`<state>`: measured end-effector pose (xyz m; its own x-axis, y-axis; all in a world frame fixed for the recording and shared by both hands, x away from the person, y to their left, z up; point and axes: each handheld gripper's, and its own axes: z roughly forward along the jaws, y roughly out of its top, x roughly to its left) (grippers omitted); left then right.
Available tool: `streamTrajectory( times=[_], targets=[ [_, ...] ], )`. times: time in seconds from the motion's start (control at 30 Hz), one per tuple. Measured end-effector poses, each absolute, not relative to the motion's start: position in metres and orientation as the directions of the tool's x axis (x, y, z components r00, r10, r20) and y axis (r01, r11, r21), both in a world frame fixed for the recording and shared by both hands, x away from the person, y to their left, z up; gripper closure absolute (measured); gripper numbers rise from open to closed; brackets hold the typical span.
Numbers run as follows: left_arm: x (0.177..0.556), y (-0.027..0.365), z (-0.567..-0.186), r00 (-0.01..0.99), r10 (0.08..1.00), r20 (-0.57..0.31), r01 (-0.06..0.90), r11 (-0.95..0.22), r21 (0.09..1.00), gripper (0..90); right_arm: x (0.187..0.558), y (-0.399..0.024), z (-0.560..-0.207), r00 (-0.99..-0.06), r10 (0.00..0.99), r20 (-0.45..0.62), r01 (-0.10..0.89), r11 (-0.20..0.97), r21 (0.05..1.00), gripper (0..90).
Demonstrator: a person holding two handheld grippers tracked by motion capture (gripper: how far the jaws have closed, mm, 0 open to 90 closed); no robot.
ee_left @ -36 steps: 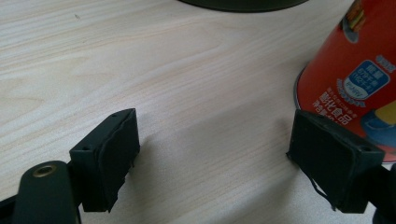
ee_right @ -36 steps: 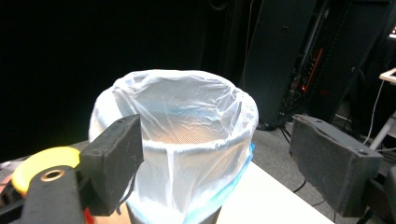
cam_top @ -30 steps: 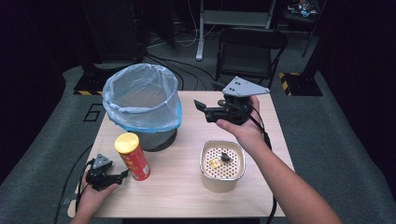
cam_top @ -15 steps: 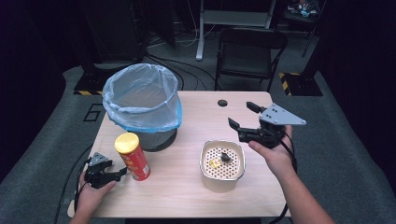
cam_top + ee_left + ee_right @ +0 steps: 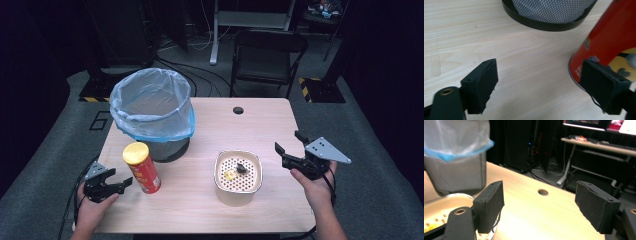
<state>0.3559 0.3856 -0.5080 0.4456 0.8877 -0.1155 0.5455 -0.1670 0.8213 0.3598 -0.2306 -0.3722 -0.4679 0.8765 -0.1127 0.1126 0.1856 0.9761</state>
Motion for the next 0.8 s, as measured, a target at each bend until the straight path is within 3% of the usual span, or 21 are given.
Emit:
streamTrajectory(
  times=[0.37, 0.8],
  targets=[
    [0.340, 0.381, -0.492, 0.600, 0.788, -0.135, 0.487, -0.226, 0.844, 12.4, 0.358, -0.255, -0.404, -0.395, 0.915, -0.081, 0.157, 0.154, 0.976, 22.0],
    [0.347, 0.336, -0.493, 0.693, 0.713, -0.100, 0.434, -0.302, 0.849, 13.9, 0.365, -0.267, -0.430, -0.363, 0.930, -0.054, 0.240, 0.149, 0.959, 21.2]
  ],
)
